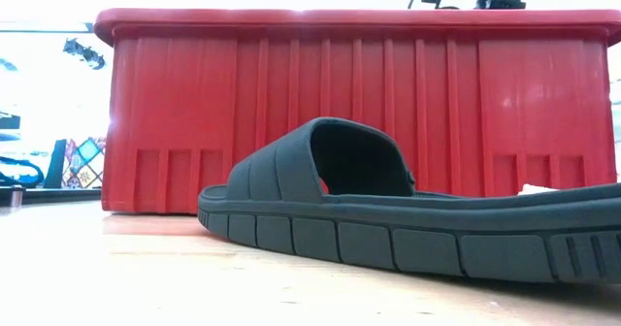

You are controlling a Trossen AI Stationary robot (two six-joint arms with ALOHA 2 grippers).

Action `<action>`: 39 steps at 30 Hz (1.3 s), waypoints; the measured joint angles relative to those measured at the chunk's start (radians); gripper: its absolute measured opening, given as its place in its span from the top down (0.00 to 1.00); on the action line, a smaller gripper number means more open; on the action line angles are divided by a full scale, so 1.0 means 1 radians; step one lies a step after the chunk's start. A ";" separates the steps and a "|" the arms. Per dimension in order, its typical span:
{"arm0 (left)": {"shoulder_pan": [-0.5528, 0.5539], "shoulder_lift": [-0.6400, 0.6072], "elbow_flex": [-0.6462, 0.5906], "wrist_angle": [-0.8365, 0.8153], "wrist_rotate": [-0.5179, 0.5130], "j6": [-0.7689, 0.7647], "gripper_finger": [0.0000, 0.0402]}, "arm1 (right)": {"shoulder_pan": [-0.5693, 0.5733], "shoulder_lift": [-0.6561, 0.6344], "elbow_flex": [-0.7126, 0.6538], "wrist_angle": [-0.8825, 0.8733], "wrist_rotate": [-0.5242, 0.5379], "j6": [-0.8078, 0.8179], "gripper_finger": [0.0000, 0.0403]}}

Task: Pick and place slides into bin
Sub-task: Put the green slides into the red bin

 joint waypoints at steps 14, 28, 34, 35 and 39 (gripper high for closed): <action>0.000 0.000 0.000 -0.015 0.000 0.043 0.22 | 0.013 0.137 0.274 -0.196 -0.011 -0.096 0.29; -0.001 -0.019 0.000 -0.133 0.000 0.077 0.22 | 0.021 0.395 0.334 -0.295 0.026 0.024 0.30; 0.000 -0.041 0.001 -0.165 0.000 0.125 0.22 | 0.017 0.392 0.334 -0.291 -0.008 0.046 0.30; 0.000 -0.044 0.001 -0.165 0.000 0.125 0.22 | 0.015 0.395 0.334 -0.288 -0.018 0.040 0.29; 0.001 -0.053 0.001 -0.187 0.000 0.127 0.22 | 0.008 0.415 0.333 -0.281 -0.046 0.018 0.27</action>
